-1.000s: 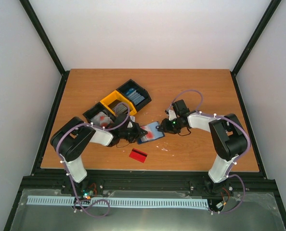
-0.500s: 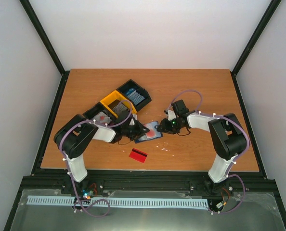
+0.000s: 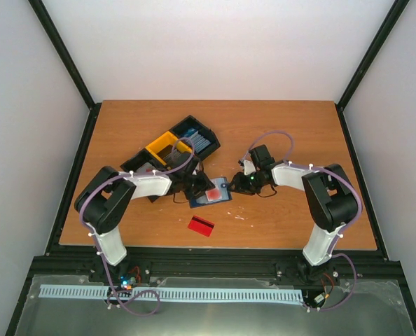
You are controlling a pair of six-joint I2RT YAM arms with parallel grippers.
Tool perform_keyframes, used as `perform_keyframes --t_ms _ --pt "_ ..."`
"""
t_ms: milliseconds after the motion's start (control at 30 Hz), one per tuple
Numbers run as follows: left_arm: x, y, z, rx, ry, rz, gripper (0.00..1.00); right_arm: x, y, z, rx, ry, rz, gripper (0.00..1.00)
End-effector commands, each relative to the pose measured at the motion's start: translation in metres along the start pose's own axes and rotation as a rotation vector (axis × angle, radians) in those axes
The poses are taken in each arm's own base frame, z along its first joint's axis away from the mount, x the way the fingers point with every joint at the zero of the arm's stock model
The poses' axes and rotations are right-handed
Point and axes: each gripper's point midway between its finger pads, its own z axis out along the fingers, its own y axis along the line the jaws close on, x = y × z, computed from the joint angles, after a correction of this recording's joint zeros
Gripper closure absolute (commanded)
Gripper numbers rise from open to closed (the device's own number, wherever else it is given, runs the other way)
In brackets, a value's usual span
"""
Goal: Put the credit cards into the card holder
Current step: Insert the credit card into the card holder.
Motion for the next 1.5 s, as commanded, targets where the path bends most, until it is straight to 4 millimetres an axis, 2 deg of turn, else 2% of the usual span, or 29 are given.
perform_keyframes --t_ms 0,67,167,233,500,633,733,900,1133,1233,1333,1467 --pt "0.000 0.014 -0.012 -0.145 -0.014 0.021 0.63 0.039 -0.034 0.018 0.118 0.127 0.086 0.63" --pt "-0.002 0.013 -0.012 -0.161 -0.017 0.040 0.63 0.039 -0.034 0.018 0.118 0.127 0.086 0.63" --pt "0.000 0.011 -0.012 -0.182 -0.020 0.079 0.51 0.039 -0.033 0.018 0.114 0.128 0.083 0.63" --pt "0.002 0.004 -0.012 -0.160 -0.014 0.116 0.47 0.039 -0.033 0.018 0.113 0.127 0.082 0.63" --pt "0.015 -0.030 -0.003 -0.002 0.095 0.261 0.46 0.039 -0.032 0.018 0.108 0.125 0.080 0.63" --pt "0.006 -0.032 -0.007 -0.026 0.054 0.329 0.42 0.040 -0.032 0.018 0.107 0.125 0.079 0.63" --pt "0.001 -0.032 -0.002 -0.076 0.067 0.372 0.39 0.040 -0.033 0.018 0.107 0.124 0.078 0.63" --pt "-0.003 -0.021 0.007 -0.167 0.097 0.344 0.39 0.038 -0.032 0.016 0.115 0.116 0.073 0.63" --pt "-0.003 -0.001 -0.004 -0.264 0.078 0.283 0.39 0.030 -0.031 0.012 0.130 0.088 0.078 0.64" --pt "-0.013 -0.008 -0.010 -0.272 0.032 0.312 0.39 0.029 -0.032 0.012 0.136 0.083 0.083 0.64" --pt "-0.022 -0.025 -0.011 -0.223 -0.006 0.362 0.41 0.028 -0.032 0.013 0.137 0.083 0.083 0.64" --pt "-0.032 -0.033 -0.005 -0.213 -0.016 0.375 0.57 0.027 -0.032 0.013 0.135 0.086 0.077 0.64"
